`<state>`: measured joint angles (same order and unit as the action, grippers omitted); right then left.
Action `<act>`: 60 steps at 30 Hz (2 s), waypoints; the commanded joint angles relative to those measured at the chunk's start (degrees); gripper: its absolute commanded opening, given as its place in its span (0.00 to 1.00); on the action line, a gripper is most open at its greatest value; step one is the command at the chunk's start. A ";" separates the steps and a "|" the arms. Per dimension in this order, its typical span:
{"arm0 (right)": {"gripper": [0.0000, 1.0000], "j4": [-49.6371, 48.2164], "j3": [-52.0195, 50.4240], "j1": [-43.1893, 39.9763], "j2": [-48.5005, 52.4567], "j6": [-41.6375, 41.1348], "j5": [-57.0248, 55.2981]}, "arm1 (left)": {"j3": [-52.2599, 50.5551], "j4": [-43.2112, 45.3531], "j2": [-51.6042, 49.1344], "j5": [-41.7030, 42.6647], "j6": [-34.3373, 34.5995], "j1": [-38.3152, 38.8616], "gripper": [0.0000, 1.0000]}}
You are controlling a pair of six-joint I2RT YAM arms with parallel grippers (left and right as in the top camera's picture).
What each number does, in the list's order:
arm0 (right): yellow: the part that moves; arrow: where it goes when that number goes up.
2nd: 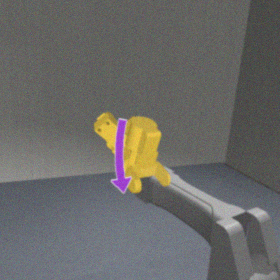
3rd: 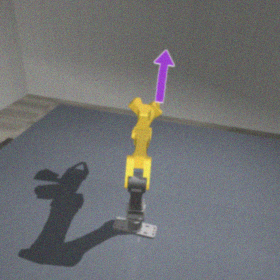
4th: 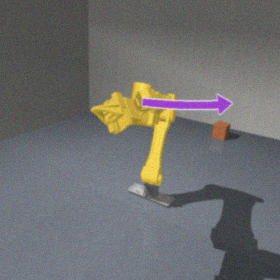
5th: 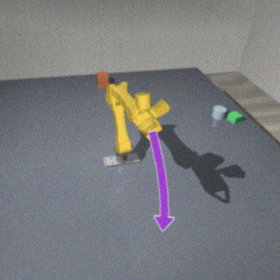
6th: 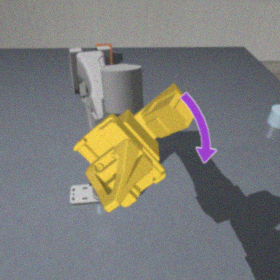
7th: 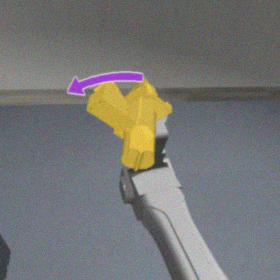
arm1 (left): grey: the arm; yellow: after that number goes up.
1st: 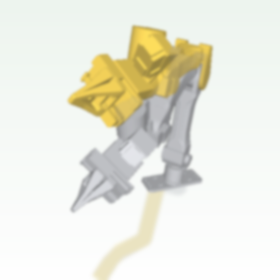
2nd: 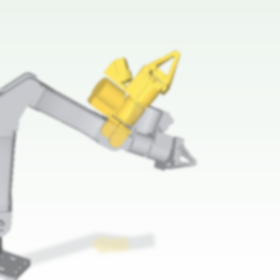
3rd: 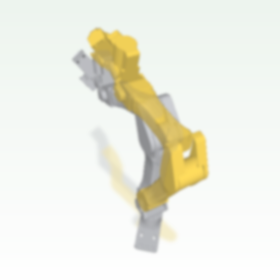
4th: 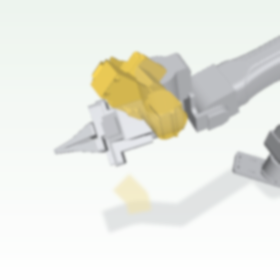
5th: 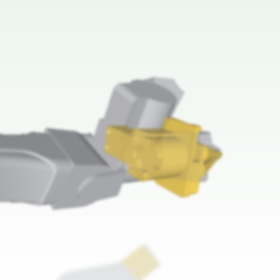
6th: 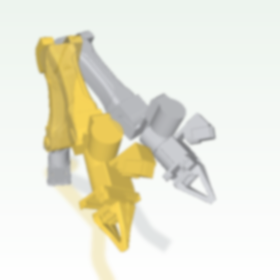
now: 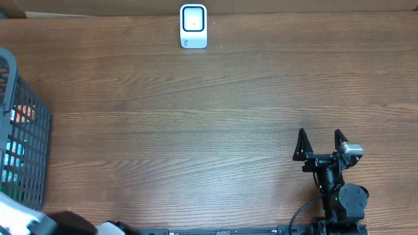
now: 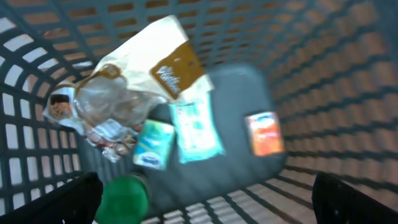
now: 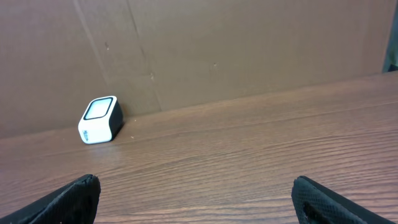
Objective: Scan the item barcode
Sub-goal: 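Reach the left gripper into the basket and grasp the Pantree bag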
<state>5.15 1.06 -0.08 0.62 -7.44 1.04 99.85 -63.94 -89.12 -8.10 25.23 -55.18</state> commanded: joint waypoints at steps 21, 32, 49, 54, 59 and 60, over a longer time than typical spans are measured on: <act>1.00 -0.31 -0.59 -0.42 -0.35 0.22 -0.55 | -0.39 10.38 -18.23 -11.43 -41.75 -1.14 1.00; 1.00 -0.31 -0.59 -0.42 -0.35 0.22 -0.55 | -0.39 13.14 -21.16 -11.37 -47.36 -5.18 0.95; 1.00 -0.31 -0.59 -0.42 -0.35 0.22 -0.55 | -0.39 15.89 -30.80 0.63 -52.74 -8.59 0.92; 1.00 -0.31 -0.59 -0.42 -0.35 0.22 -0.55 | -0.39 15.54 -34.21 9.64 -55.10 -8.41 0.89; 1.00 -0.31 -0.59 -0.42 -0.35 0.22 -0.55 | -0.39 15.34 -37.00 12.94 -57.02 -7.41 0.88; 1.00 -0.31 -0.59 -0.42 -0.35 0.22 -0.55 | -0.39 15.45 -37.27 12.98 -57.02 -7.23 0.89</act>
<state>5.13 1.06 -0.08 0.62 -7.46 1.04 99.72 -48.25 -123.31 0.43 -29.74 -63.55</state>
